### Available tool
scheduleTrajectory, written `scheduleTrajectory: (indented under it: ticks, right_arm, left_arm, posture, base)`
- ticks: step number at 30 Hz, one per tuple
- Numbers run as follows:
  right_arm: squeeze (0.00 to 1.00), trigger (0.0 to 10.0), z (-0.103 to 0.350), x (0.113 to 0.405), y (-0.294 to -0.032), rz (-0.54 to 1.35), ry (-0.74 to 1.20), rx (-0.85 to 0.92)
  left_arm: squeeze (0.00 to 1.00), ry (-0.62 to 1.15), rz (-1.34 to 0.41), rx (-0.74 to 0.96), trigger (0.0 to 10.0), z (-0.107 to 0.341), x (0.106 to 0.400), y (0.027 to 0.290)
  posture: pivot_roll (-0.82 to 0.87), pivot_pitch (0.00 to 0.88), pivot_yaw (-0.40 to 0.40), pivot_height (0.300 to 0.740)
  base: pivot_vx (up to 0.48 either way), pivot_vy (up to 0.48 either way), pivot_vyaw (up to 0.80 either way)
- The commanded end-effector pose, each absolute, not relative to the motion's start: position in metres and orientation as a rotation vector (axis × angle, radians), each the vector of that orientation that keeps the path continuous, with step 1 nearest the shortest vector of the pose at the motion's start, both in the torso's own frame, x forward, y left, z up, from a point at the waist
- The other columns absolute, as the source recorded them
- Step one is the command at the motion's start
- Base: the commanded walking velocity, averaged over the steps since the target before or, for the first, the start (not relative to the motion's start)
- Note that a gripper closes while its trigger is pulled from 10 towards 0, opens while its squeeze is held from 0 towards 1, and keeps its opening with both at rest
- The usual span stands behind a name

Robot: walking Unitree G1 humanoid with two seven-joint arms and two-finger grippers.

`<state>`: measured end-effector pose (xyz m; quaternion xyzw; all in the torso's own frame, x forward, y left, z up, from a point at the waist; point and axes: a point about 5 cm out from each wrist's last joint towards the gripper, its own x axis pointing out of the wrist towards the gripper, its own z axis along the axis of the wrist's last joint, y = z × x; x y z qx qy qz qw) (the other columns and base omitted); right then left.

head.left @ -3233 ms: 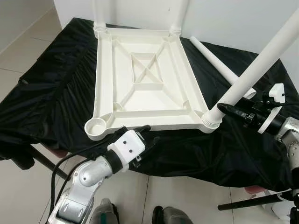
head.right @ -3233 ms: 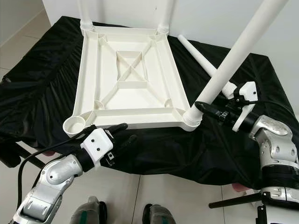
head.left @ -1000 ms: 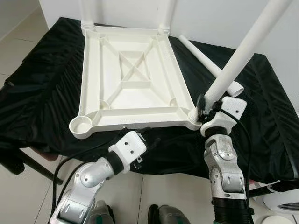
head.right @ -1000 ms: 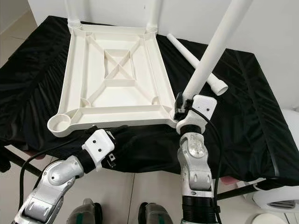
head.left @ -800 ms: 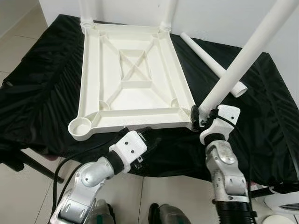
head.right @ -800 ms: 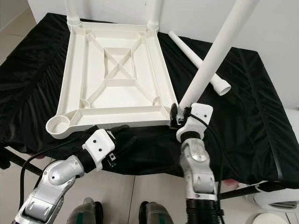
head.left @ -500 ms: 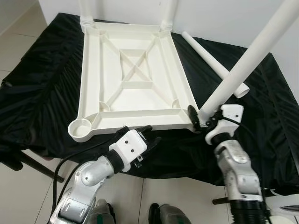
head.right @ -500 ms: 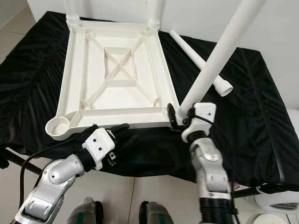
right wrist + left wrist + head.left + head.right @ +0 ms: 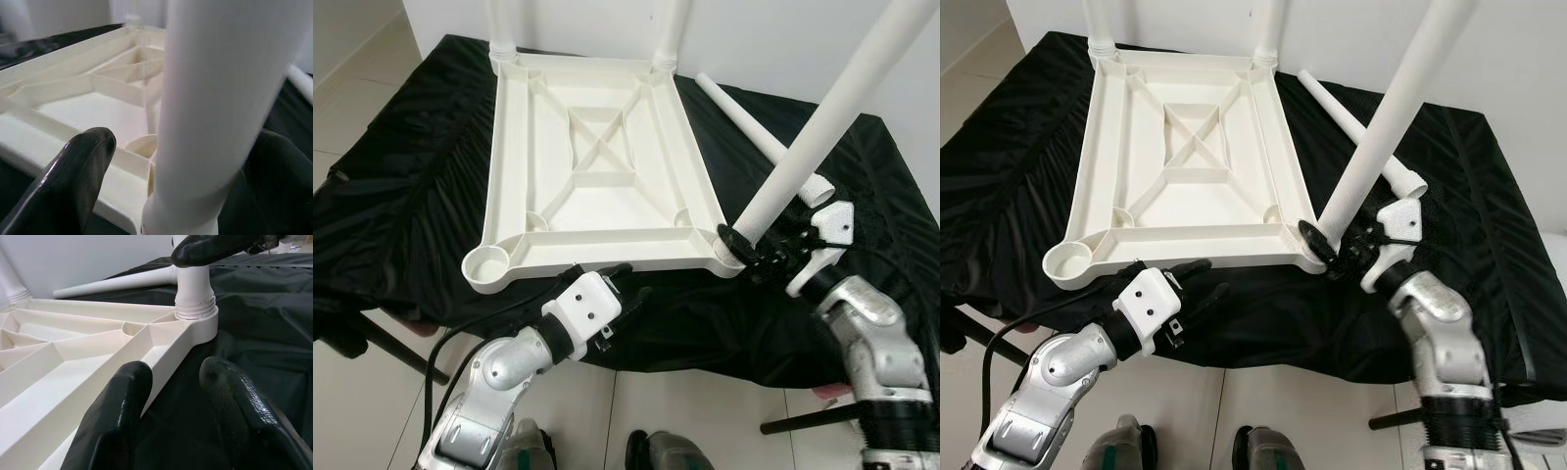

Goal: Building children table

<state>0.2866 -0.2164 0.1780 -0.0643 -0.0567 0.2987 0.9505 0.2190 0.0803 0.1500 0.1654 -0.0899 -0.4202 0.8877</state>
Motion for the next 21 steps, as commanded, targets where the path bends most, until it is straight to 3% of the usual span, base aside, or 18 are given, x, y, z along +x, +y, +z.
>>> scheduleTrajectory:
  ticks: [1, 8, 9, 11, 12, 13, 21]
  right_arm:
    - [0.0, 10.0, 0.179, 0.288, -0.222, 0.627, -0.114, -0.139]
    - [0.0, 10.0, 0.181, 0.296, -0.235, 0.717, -0.08, -0.183]
    - [0.0, 9.1, 0.181, 0.297, -0.237, 0.719, -0.076, -0.192]
    - [0.0, 9.1, 0.181, 0.299, -0.239, 0.732, -0.071, -0.202]
    - [0.0, 1.6, 0.181, 0.299, -0.239, 0.736, -0.071, -0.204]
    - [0.0, 0.1, 0.179, 0.299, -0.24, 0.744, -0.065, -0.208]
    - [0.0, 0.0, 0.177, 0.301, -0.242, 0.77, -0.058, -0.204]
  left_arm:
    - [0.0, -0.186, -0.852, 0.336, 10.0, 0.148, 0.22, 0.079]
    - [0.0, -0.188, -0.854, 0.337, 10.0, 0.149, 0.221, 0.079]
    - [0.0, -0.188, -0.853, 0.339, 10.0, 0.149, 0.222, 0.079]
    - [0.0, -0.189, -0.852, 0.34, 10.0, 0.149, 0.222, 0.08]
    - [0.0, -0.189, -0.852, 0.34, 10.0, 0.149, 0.222, 0.08]
    - [0.0, -0.188, -0.851, 0.34, 10.0, 0.15, 0.222, 0.08]
    - [0.0, -0.187, -0.85, 0.34, 10.0, 0.149, 0.222, 0.081]
  posture:
    - [0.03, 0.069, -0.08, 0.74]
    - [0.04, 0.075, -0.075, 0.74]
    - [0.04, 0.075, -0.072, 0.74]
    - [0.04, 0.077, -0.074, 0.74]
    - [0.04, 0.078, -0.074, 0.74]
    - [0.04, 0.081, -0.072, 0.74]
    - [0.04, 0.082, -0.07, 0.74]
  base:
    - [0.0, 0.0, 0.0]
    - [0.0, 0.0, 0.0]
    - [0.0, 0.0, 0.0]
    - [0.0, 0.0, 0.0]
    - [0.0, 0.0, 0.0]
    - [0.0, 0.0, 0.0]
    - [0.0, 0.0, 0.0]
